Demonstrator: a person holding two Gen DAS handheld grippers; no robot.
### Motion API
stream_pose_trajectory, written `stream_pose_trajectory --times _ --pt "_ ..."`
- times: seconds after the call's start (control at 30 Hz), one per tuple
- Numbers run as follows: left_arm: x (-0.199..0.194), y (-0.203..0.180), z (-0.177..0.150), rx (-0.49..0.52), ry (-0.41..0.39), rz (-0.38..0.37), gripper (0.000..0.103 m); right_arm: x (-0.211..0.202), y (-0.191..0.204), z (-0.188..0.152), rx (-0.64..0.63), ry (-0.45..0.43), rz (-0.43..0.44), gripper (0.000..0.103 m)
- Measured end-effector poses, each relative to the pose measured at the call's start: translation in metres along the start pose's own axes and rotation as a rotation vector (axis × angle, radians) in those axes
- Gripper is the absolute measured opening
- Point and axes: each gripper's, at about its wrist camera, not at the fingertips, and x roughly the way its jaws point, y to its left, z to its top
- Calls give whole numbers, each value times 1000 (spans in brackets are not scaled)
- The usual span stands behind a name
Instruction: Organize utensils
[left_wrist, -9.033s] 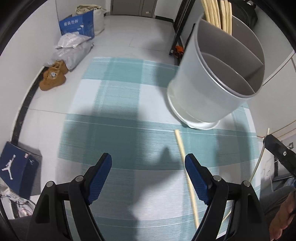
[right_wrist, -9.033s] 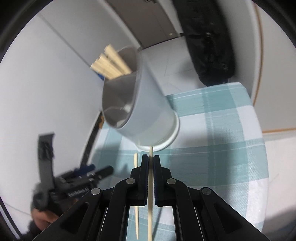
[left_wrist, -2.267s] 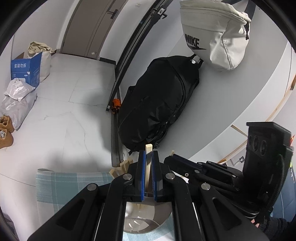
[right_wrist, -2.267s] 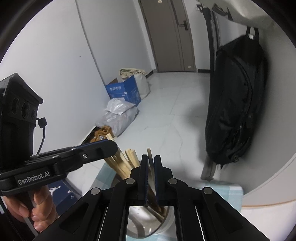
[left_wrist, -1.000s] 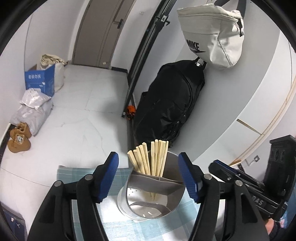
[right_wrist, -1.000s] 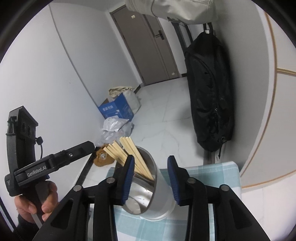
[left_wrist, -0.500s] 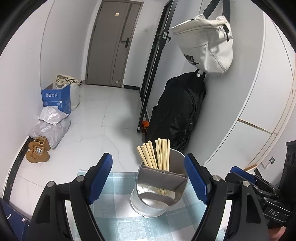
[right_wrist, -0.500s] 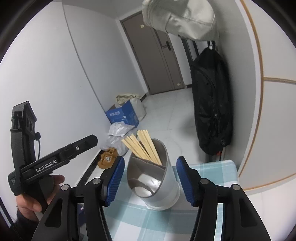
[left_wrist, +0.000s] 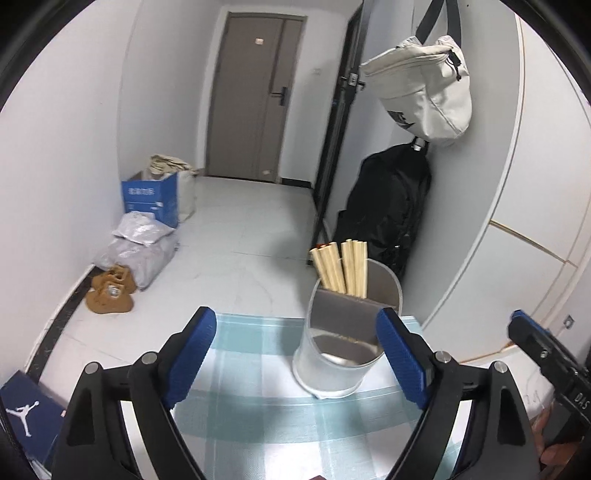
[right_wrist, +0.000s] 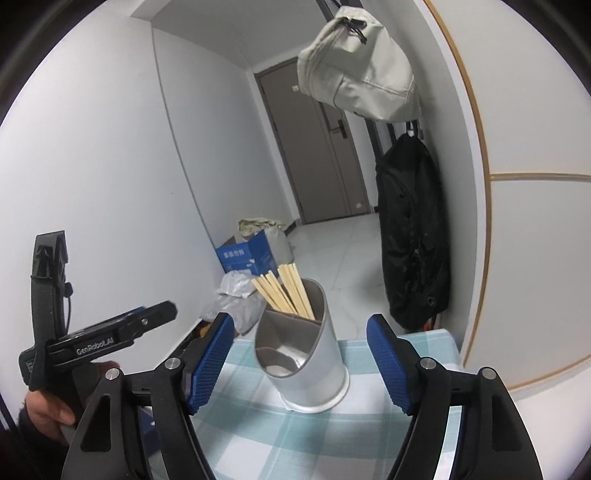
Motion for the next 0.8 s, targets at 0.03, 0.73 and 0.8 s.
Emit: stream_pose_trajectory --times 0.03,0.73,0.8 --pt "-2 -1 -2 2 -8 8 85 -2 1 -3 -11 -8 -1 79" --pt "-11 -31 -31 83 -86 131 93 -18 -6 -39 -64 -42 -17 95" --pt "-8 -30 -30 73 -73 127 93 -18 -6 -39 -62 -44 -17 95"
